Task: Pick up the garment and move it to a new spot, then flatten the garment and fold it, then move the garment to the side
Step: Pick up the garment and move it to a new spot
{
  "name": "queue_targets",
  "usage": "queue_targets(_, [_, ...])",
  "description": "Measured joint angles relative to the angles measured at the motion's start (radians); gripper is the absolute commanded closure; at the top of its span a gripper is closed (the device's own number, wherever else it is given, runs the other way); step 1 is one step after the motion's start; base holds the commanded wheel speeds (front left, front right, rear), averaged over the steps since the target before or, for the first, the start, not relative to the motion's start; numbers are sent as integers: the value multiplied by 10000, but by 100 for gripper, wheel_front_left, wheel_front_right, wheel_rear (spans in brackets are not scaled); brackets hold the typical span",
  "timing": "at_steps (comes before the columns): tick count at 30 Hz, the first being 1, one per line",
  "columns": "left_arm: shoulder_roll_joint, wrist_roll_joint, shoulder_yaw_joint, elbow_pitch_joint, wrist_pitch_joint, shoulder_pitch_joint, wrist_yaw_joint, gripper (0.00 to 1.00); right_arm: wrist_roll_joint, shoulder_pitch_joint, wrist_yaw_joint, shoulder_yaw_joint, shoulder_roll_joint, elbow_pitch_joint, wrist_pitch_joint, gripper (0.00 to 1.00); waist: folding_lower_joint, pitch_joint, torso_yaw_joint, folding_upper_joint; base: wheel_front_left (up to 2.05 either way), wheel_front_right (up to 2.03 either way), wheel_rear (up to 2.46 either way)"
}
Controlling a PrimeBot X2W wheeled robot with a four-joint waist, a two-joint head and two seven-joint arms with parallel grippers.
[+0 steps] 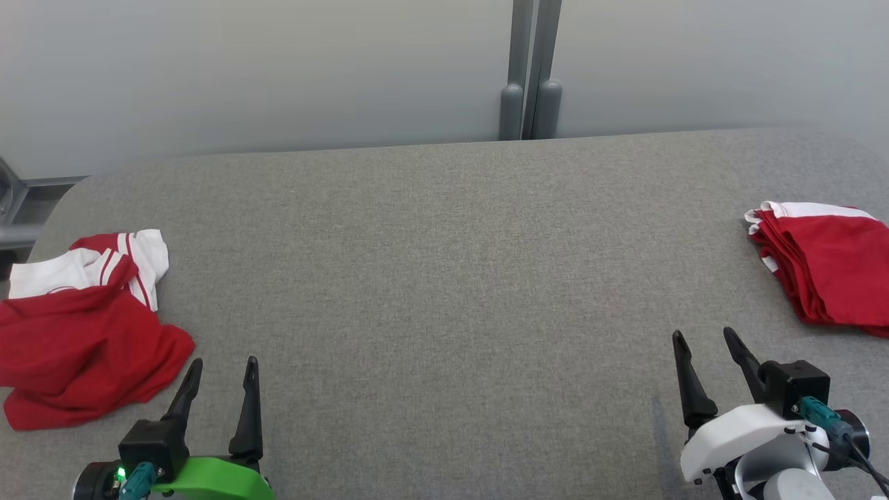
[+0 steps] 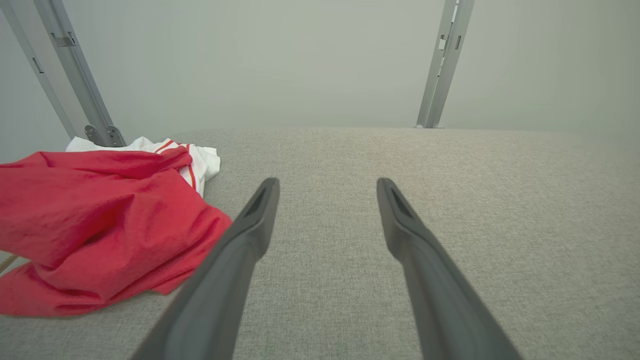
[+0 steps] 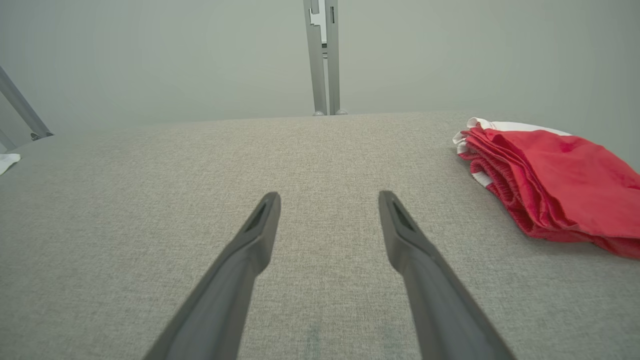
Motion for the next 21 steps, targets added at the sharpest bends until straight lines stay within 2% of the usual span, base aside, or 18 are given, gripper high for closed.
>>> queue_targets(12, [-119,201,184,71,0,-28,-107,0,92,-42,-2,4,-2,-23,-31,0,0,57,72,0,0,0,0])
queue_targets(21, [-219,291,255,148,0,-134,-219,0,0,106,-2,-102,-2,-142,-10,0,0,51,797,0,0,0,0])
